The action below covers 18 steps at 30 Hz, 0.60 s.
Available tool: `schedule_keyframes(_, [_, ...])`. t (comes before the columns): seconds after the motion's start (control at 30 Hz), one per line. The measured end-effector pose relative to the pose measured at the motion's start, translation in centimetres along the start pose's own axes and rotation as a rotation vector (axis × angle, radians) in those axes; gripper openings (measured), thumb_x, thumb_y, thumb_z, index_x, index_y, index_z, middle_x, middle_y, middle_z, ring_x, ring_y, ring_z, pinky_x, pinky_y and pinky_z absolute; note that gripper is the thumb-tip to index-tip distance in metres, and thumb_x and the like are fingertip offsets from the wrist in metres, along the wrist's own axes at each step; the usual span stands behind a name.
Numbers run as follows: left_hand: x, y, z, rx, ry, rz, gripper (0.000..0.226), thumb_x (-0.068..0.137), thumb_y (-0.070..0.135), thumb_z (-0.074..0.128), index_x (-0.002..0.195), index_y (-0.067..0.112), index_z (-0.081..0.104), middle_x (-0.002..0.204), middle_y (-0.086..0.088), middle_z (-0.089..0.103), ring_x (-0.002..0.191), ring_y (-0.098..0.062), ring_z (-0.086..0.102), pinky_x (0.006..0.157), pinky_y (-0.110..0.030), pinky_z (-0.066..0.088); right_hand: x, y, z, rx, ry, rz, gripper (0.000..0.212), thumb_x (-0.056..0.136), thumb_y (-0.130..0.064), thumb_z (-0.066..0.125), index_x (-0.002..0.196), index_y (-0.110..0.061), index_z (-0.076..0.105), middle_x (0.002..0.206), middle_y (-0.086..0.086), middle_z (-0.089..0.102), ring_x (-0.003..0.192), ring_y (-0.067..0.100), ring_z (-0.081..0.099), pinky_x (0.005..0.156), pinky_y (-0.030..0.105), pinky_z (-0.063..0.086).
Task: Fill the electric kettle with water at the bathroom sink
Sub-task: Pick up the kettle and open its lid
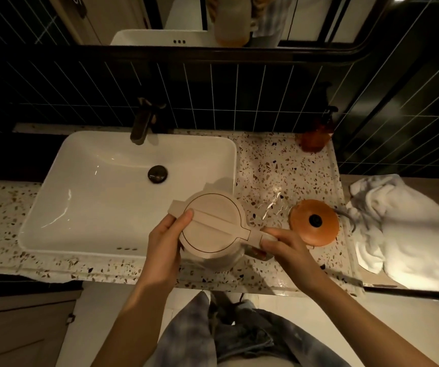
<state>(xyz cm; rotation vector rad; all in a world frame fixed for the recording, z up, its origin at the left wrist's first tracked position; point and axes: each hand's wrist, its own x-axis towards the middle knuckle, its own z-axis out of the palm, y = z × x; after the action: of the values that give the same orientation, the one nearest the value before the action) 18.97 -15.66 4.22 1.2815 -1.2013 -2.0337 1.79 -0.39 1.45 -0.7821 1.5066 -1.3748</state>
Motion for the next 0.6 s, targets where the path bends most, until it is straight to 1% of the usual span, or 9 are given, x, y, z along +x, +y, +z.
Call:
schedule_keyframes(0.1, [0.24,-0.06,-0.06,0.008,0.004,-0.009,0.039,0.087,0.028,0.066,0.124,0.017,0.068,0.120,-0.004,0.074,0.117,-0.020,0.066,0.106,-0.042,0.046,0.04,0.70,0.02,-0.001,0.019,-0.013,0.051,0.073,-0.038,0.056,0.077,0.013,0.063,0.072,0.032,0.055,0.068,0.024,0.052,0.063,0.030,0.039])
schedule_keyframes(0.2, [0.50,-0.08,-0.03,0.015,0.016,-0.004,0.033,0.089,0.025,0.065,0.121,0.019,0.069,0.119,-0.003,0.074,0.116,-0.019,0.066,0.104,-0.039,0.046,0.05,0.92,-0.03,0.000,0.015,-0.024,0.054,0.073,-0.038,0.055,0.083,0.015,0.063,0.078,0.036,0.054,0.070,0.030,0.052,0.066,0.035,0.040])
schedule_keyframes(0.27, [0.68,-0.01,-0.02,0.036,0.021,0.008,0.028,0.091,0.025,0.065,0.118,0.021,0.070,0.116,0.000,0.075,0.115,-0.018,0.066,0.100,-0.037,0.048,0.05,1.01,-0.11,0.000,0.000,-0.013,0.053,0.075,-0.039,0.053,0.088,0.011,0.065,0.085,0.034,0.057,0.074,0.035,0.054,0.069,0.032,0.043])
schedule_keyframes(0.33, [0.80,0.08,0.03,0.068,0.030,0.027,0.026,0.091,0.026,0.065,0.117,0.023,0.070,0.114,0.002,0.076,0.112,-0.017,0.067,0.097,-0.035,0.050,-0.02,1.19,-0.23,0.010,-0.011,0.003,0.056,0.078,-0.041,0.051,0.088,0.012,0.064,0.085,0.033,0.058,0.073,0.028,0.055,0.069,0.025,0.044])
schedule_keyframes(0.4, [0.86,0.10,0.14,0.084,0.054,0.066,0.027,0.091,0.025,0.065,0.118,0.024,0.068,0.112,0.004,0.076,0.109,-0.014,0.069,0.089,-0.029,0.054,0.01,1.13,-0.23,0.012,-0.048,0.021,0.058,0.079,-0.043,0.050,0.076,0.014,0.060,0.074,0.032,0.053,0.069,0.020,0.052,0.066,0.020,0.042])
schedule_keyframes(0.47, [0.80,0.11,0.38,0.109,0.096,0.108,0.036,0.091,0.023,0.066,0.127,0.022,0.062,0.117,0.004,0.073,0.108,-0.010,0.068,0.081,-0.019,0.054,0.24,0.73,-0.05,0.033,-0.069,0.043,0.042,0.080,-0.041,0.050,0.061,-0.005,0.059,0.059,0.012,0.050,0.062,0.012,0.049,0.062,0.017,0.040])
schedule_keyframes(0.53, [0.77,0.07,0.63,0.168,0.148,0.148,0.049,0.091,0.024,0.066,0.138,0.025,0.052,0.130,0.002,0.064,0.115,-0.011,0.063,0.085,-0.018,0.052,0.46,0.32,-0.06,0.062,-0.100,0.056,0.032,0.082,-0.038,0.050,0.057,-0.020,0.059,0.058,-0.005,0.050,0.058,0.008,0.047,0.061,0.015,0.040])
schedule_keyframes(0.57, [0.75,0.09,0.75,0.193,0.169,0.163,0.052,0.092,0.025,0.066,0.141,0.027,0.048,0.134,0.001,0.060,0.119,-0.012,0.060,0.088,-0.019,0.050,0.56,0.31,-0.14,0.069,-0.108,0.059,0.034,0.082,-0.037,0.050,0.057,-0.016,0.059,0.059,-0.004,0.050,0.059,0.008,0.047,0.061,0.015,0.040])
schedule_keyframes(0.6, [0.69,0.14,0.84,0.210,0.182,0.171,0.054,0.092,0.025,0.066,0.142,0.028,0.046,0.137,0.000,0.057,0.120,-0.013,0.059,0.088,-0.018,0.049,0.61,0.39,-0.24,0.076,-0.114,0.056,0.040,0.082,-0.038,0.050,0.060,-0.006,0.058,0.061,0.003,0.050,0.061,0.010,0.048,0.062,0.015,0.040])
